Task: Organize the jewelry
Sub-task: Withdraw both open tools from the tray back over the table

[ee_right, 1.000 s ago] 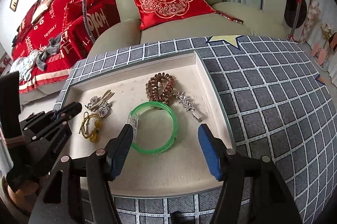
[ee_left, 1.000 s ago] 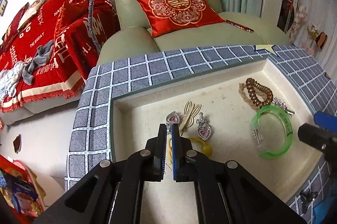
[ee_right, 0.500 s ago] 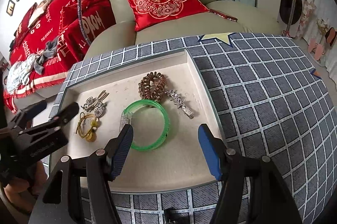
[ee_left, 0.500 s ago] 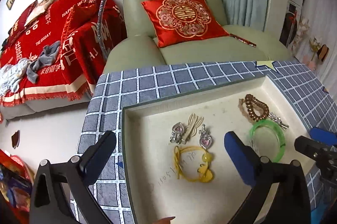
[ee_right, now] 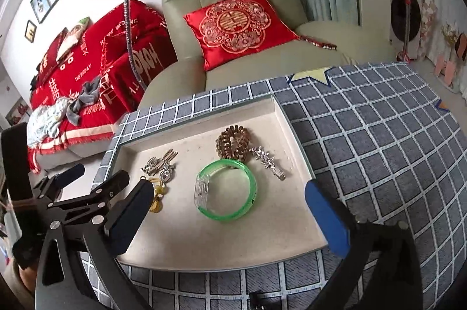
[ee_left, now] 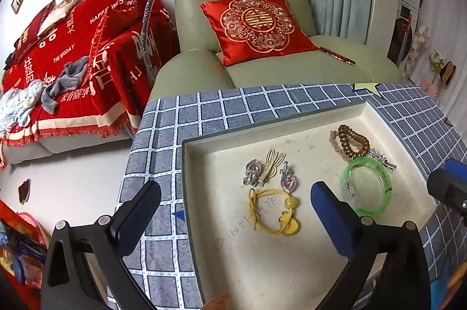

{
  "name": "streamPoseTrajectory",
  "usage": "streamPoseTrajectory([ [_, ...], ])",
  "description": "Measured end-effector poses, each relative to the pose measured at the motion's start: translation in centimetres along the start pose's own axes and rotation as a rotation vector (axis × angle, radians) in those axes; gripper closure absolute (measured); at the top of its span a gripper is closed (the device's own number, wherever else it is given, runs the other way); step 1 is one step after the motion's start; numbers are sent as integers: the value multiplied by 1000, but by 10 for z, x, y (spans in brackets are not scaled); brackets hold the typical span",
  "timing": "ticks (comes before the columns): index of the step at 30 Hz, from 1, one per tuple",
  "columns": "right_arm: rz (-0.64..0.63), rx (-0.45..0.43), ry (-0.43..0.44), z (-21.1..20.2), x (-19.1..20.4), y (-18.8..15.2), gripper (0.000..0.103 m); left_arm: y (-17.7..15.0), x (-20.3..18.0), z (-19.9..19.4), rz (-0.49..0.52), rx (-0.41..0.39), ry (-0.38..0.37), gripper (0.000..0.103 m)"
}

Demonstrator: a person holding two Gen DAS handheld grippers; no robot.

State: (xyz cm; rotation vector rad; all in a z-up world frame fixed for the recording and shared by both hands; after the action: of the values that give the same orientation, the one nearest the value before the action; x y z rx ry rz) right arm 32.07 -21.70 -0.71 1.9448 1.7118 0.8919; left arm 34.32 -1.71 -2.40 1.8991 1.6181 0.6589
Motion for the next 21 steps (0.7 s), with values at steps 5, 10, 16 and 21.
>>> streamPoseTrajectory([
  [5,12,87,16,1,1,-5,0,-6,0,-9,7,6,-10,0],
  [10,-5,117,-8,-3,-2,-18,0,-19,0,-21,11,9,-13,0],
  [16,2,138,-16,-10,-9,-32,0,-34,2,-36,35,10,-15,0],
  [21,17,158,-20,-19,-20,-46,0,-50,0,-55,60,12,-60,0],
])
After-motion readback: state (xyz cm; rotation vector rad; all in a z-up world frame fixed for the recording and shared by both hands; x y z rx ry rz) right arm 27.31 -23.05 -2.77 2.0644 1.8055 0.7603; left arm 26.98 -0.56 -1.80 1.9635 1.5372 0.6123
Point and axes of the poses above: each gripper's, at about its wrist camera, not at the fingertips, and z roughly the way its jaws point, x to its left, y to its top, the point moved 1 cm from there along z, roughly the way its jaws point, and after that the axes turned 4 degrees about -y, right-handed, at the moved point
